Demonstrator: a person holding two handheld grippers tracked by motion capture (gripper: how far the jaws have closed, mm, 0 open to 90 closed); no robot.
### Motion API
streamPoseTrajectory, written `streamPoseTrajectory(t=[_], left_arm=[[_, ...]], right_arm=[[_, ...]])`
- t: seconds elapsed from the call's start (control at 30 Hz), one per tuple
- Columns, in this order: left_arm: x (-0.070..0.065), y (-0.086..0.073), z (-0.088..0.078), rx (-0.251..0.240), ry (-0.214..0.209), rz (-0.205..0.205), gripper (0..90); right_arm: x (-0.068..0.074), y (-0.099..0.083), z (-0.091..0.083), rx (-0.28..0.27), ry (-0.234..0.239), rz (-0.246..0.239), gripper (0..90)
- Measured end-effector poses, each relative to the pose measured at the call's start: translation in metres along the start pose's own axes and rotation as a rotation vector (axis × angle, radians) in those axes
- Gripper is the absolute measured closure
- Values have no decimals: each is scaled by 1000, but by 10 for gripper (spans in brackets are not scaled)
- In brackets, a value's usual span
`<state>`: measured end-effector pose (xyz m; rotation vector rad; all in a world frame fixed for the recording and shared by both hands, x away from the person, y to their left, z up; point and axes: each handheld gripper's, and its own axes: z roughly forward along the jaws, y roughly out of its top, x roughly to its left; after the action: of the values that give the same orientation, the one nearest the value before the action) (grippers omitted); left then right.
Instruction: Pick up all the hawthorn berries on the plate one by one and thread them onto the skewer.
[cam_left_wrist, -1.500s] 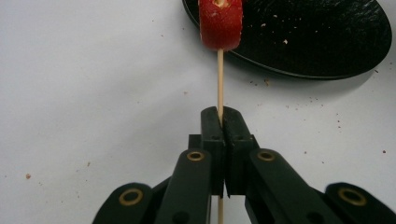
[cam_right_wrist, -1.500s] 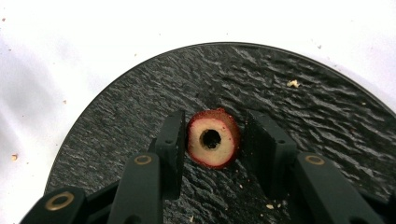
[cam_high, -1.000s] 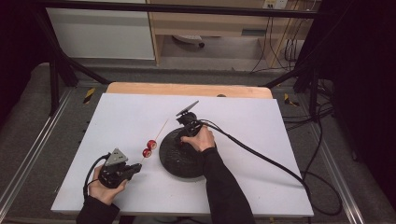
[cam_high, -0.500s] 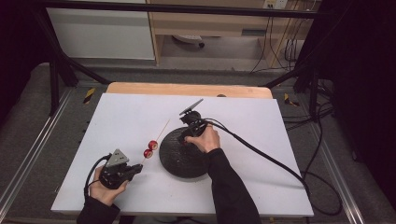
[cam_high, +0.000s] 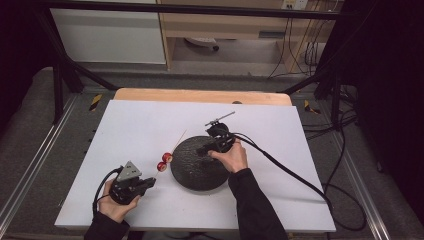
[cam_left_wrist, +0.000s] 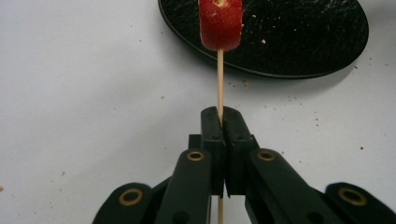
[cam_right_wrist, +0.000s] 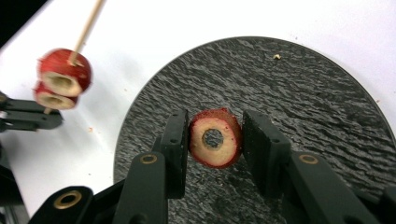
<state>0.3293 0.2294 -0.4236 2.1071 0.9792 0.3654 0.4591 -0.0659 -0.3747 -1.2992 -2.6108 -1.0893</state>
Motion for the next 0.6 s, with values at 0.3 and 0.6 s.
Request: streamPoseTrajectory(t=[0.3,0.6], left_arm=[[-6,1,2,2,-12,8,885],[-11,2,4,0,-20,11,885]], right_arm=[[-2,-23,-12,-126,51,27,628],[-3,-40,-15,-250,98,75,628]])
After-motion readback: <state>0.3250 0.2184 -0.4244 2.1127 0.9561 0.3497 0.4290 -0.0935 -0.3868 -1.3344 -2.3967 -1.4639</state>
